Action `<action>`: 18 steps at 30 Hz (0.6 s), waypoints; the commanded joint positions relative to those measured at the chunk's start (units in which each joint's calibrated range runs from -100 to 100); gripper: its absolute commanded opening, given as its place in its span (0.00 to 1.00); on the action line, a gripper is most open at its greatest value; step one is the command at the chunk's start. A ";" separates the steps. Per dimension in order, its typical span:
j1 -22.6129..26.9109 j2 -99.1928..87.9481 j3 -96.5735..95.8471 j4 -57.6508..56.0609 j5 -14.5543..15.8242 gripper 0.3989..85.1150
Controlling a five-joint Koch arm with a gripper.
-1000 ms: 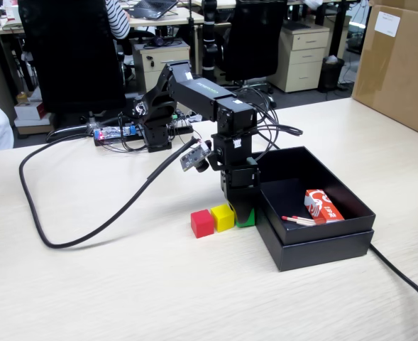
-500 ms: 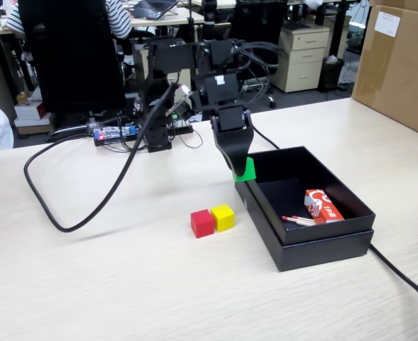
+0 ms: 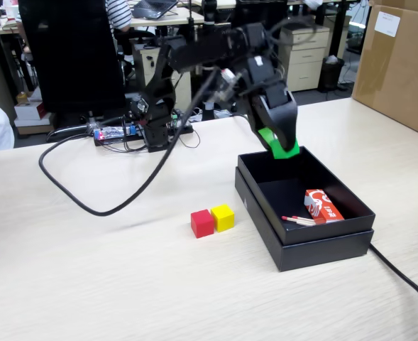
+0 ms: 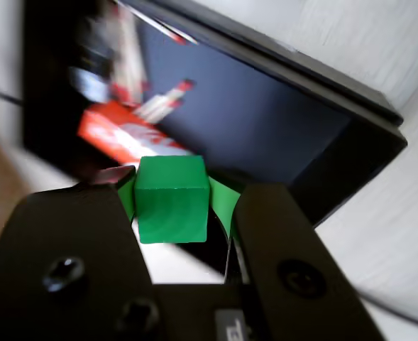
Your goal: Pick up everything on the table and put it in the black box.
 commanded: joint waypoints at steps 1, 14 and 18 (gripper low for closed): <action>0.34 5.37 5.71 0.14 -4.69 0.01; 0.24 20.17 5.53 0.05 -4.79 0.31; 0.20 20.63 3.99 0.05 -4.79 0.40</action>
